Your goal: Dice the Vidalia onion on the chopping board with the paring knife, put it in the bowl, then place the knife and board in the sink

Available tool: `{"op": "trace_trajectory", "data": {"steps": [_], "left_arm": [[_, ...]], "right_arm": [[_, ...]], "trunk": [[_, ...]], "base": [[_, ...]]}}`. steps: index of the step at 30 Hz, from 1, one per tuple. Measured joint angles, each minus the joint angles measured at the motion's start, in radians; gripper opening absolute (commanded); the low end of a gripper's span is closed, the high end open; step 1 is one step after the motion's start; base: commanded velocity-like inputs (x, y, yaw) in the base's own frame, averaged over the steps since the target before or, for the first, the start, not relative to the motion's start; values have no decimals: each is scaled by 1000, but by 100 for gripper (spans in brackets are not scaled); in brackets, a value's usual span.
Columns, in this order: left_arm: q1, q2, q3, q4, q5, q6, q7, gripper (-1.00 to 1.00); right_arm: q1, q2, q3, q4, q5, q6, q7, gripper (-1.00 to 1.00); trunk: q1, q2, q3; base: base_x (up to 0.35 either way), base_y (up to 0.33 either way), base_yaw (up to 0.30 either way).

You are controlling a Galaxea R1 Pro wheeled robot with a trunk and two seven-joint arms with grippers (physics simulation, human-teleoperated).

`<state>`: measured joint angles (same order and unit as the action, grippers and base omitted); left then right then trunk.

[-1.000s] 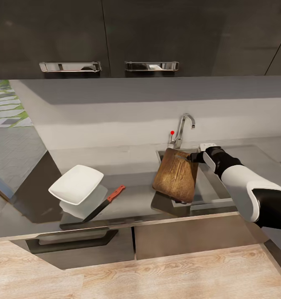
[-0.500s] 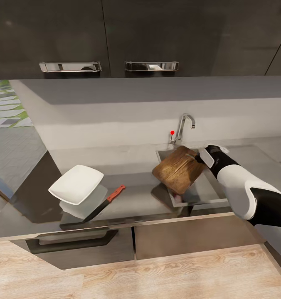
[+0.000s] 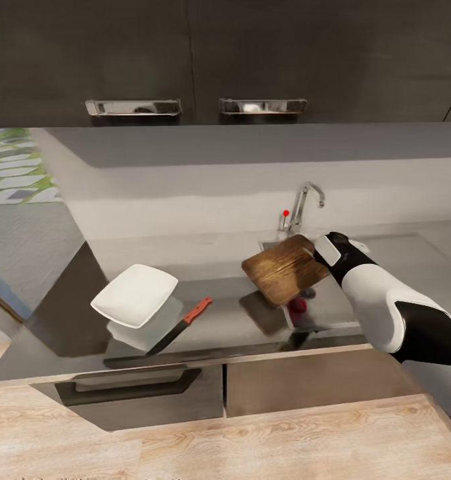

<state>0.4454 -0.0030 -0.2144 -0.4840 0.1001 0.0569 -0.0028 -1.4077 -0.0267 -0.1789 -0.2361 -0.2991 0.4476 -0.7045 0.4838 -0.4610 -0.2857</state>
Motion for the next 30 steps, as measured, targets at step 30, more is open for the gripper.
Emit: {"op": "trace_trajectory", "data": {"steps": [30], "left_arm": [[-1, -1, -1, -3, -1, -1, 0, 100]], "right_arm": [[0, -37, -230, 4, 4, -180, -197, -100]], "trunk": [[0, 0, 0]], "base": [[6, 84, 104]]}}
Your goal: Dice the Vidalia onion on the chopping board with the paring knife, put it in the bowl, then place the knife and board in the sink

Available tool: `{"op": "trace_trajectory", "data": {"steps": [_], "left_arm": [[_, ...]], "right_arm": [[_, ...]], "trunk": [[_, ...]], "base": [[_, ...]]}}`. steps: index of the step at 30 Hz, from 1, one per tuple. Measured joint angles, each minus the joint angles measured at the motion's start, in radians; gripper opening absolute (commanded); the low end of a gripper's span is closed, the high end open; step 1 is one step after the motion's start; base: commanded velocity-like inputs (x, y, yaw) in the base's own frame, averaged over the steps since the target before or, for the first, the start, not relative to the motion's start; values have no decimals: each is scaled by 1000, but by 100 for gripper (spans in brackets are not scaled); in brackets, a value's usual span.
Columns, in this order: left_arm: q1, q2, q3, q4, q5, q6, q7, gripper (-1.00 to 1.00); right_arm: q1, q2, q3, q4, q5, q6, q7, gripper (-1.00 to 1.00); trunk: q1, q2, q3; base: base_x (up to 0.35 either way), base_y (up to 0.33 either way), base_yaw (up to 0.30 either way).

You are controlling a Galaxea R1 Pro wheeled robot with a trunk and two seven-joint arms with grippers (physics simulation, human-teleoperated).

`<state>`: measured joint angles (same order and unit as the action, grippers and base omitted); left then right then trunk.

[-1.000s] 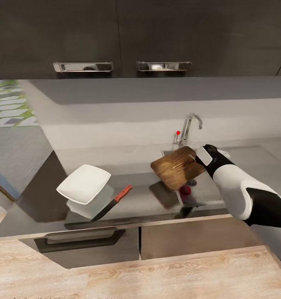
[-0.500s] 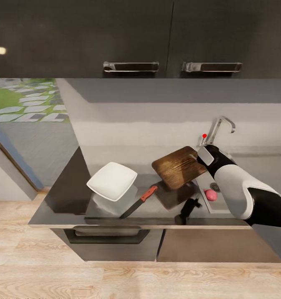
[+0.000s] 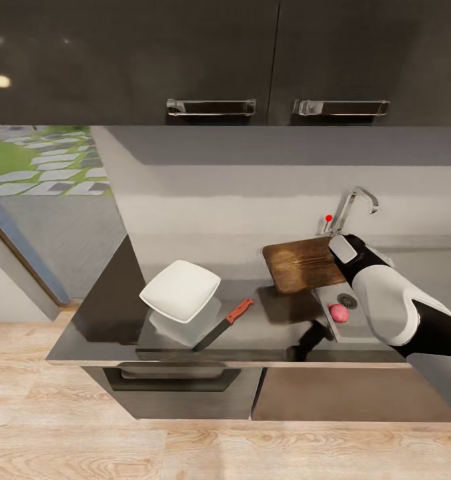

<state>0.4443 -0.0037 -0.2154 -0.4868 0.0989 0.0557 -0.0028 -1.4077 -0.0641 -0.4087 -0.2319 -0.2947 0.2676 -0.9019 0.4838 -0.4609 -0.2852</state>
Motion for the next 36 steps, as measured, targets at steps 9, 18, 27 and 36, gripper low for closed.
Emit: {"op": "trace_trajectory", "data": {"steps": [9, 18, 27, 36], "left_arm": [[0, 4, 1, -1, 0, 0, 0, 100], [0, 6, 1, -1, 1, 0, 0, 100], [0, 6, 0, -1, 1, 0, -1, 100], [0, 5, 0, 1, 1, 0, -1, 100]], "right_arm": [[0, 5, -6, 2, -6, -73, -111, -100], [0, 3, -9, 10, -8, -73, -109, -100], [0, 3, -10, 17, -19, -71, -104, -100], [0, -3, -13, 100, -48, -73, -36, -100]], "trunk": [[0, 0, 0], [0, 0, 0], [0, 0, 0], [0, 0, 0]], "base": [[203, 190, 0], [205, 229, 0], [9, 18, 0], [0, 0, 0]]}}
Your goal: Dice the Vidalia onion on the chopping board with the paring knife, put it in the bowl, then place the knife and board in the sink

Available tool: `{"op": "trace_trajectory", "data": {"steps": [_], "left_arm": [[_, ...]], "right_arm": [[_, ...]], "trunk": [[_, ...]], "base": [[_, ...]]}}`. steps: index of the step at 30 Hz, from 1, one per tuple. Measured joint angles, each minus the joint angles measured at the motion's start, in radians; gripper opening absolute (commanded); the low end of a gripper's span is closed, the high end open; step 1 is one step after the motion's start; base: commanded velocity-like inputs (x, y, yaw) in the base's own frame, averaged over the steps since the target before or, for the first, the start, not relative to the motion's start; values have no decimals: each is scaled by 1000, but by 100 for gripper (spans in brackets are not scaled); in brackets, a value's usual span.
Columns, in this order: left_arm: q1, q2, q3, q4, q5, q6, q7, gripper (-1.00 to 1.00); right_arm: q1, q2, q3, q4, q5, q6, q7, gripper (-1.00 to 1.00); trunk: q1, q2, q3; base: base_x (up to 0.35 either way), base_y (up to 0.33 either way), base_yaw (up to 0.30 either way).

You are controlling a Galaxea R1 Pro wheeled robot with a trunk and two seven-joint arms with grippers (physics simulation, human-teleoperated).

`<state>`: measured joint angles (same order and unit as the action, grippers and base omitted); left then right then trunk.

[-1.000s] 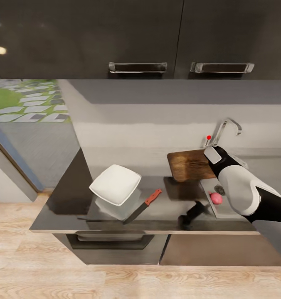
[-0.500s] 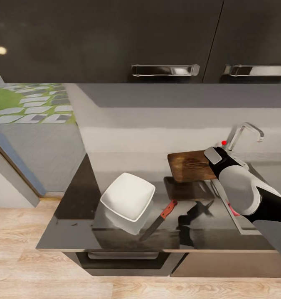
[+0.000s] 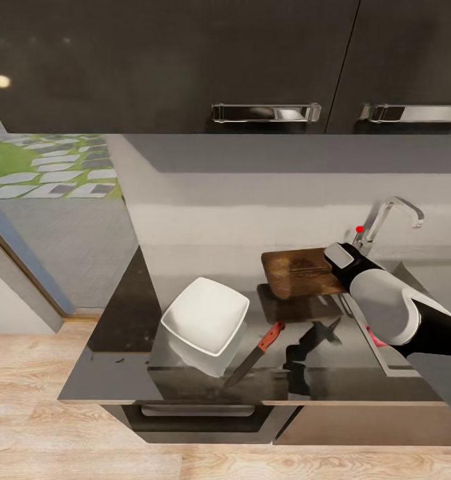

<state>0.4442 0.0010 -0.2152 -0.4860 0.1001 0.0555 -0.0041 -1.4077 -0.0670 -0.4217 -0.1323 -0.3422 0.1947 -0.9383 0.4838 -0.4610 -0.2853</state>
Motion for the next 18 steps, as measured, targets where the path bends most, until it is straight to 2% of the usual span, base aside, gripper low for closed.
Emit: {"op": "trace_trajectory", "data": {"steps": [13, 15, 18], "left_arm": [[0, 0, 0, 0, 0, 0, 0, 100], [0, 0, 0, 0, 0, 0, 0, 100], [0, -1, 0, 0, 0, 0, 0, 100]], "right_arm": [[2, -6, 1, 18, -3, -2, 6, -100], [3, -6, -1, 18, -14, -2, 6, -100], [4, -5, -1, 22, -58, -8, 3, -100]], "trunk": [[0, 0, 0], [0, 0, 0], [0, 0, 0]], "base": [[0, 0, 0], [0, 0, 0], [0, 0, 0]]}}
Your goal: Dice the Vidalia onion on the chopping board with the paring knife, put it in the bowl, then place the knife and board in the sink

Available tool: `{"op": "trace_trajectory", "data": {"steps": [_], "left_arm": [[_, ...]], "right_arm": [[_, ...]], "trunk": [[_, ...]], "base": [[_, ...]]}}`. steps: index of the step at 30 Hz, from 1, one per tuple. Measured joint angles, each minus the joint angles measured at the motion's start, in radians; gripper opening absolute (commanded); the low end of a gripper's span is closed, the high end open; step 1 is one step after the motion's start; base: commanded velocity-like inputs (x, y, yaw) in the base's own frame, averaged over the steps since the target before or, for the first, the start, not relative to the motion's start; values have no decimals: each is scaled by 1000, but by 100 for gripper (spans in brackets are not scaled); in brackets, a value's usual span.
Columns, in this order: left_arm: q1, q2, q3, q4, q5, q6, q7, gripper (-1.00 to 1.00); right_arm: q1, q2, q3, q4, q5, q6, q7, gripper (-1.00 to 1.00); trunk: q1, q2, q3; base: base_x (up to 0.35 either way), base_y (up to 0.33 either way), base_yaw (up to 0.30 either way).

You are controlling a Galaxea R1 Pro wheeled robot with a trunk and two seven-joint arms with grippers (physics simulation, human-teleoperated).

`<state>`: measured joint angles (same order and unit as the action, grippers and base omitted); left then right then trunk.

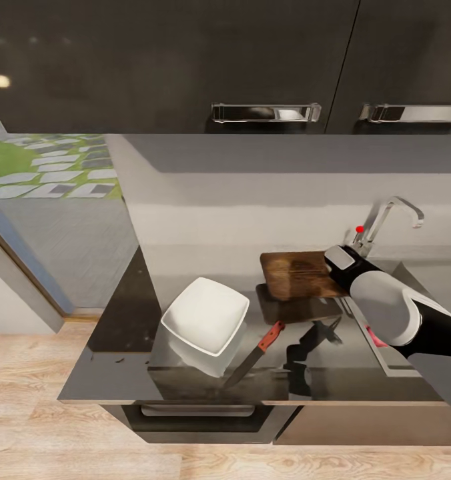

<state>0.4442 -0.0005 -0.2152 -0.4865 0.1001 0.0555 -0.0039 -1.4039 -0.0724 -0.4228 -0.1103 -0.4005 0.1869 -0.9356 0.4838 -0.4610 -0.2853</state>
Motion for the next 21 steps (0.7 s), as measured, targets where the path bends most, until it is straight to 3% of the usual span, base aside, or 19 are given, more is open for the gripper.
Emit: {"op": "trace_trajectory", "data": {"steps": [9, 21], "left_arm": [[0, -2, 0, 0, 0, 0, 0, 100], [0, -2, 0, -1, 0, 0, 0, 100]], "right_arm": [[1, 0, 6, 62, -27, -123, -6, -100], [1, 2, 6, 73, -28, -133, -10, -100]], "trunk": [[0, 0, 0], [0, 0, 0]], "base": [[0, 0, 0], [0, 122, 0]]}}
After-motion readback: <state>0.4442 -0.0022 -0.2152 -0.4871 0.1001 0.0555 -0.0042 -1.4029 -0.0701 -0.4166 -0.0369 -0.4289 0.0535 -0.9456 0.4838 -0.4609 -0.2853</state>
